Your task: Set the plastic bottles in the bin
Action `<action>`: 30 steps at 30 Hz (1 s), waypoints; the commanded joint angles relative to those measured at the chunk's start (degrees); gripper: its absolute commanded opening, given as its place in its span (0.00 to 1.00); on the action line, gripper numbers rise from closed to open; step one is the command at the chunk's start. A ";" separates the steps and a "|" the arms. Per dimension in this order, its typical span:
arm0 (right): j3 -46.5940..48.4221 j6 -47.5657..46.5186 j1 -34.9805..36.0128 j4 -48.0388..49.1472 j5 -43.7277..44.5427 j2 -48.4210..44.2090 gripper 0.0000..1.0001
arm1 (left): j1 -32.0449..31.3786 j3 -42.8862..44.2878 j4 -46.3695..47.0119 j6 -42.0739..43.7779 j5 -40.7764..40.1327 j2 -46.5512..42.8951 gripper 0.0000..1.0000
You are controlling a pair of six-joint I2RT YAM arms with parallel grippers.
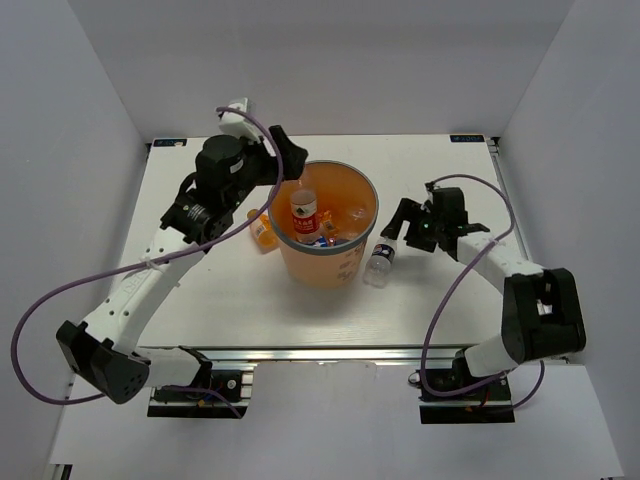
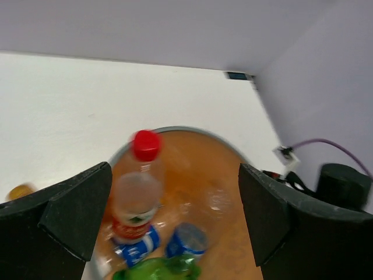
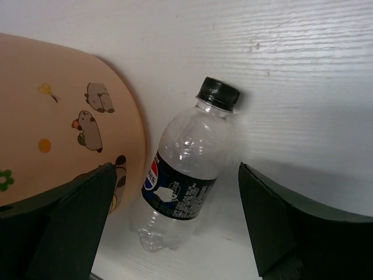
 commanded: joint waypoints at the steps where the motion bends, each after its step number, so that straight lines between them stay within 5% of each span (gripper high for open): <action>1: 3.44 0.00 2.60 -1.25 2.07 3.99 0.89 | 5.48 -7.45 -1.45 -2.57 -9.83 -4.03 0.98; 7: 5.99 2.46 5.24 -2.48 6.29 11.29 0.89 | 19.82 -18.02 -1.36 -8.21 -2.72 -7.48 0.98; 12: 5.65 3.17 5.33 -2.22 6.46 13.15 0.86 | 22.82 -23.74 -2.59 -10.15 -4.12 -7.48 0.98; 15: 4.24 3.70 5.24 -0.64 7.26 11.40 0.56 | 23.53 -25.59 -2.24 -10.41 -4.66 -7.04 0.98; 18: 3.80 3.61 5.24 -0.01 9.69 7.55 0.38 | 23.97 -26.29 -2.15 -10.32 -4.57 -6.51 0.98; 23: 5.63 2.29 4.97 -5.27 19.29 -1.07 0.38 | 24.14 -27.79 0.31 -8.74 -0.79 -5.02 0.98; 30: 15.99 -5.17 5.15 -10.56 19.06 -16.71 0.34 | 24.14 -28.40 2.59 -8.74 0.96 -0.55 0.98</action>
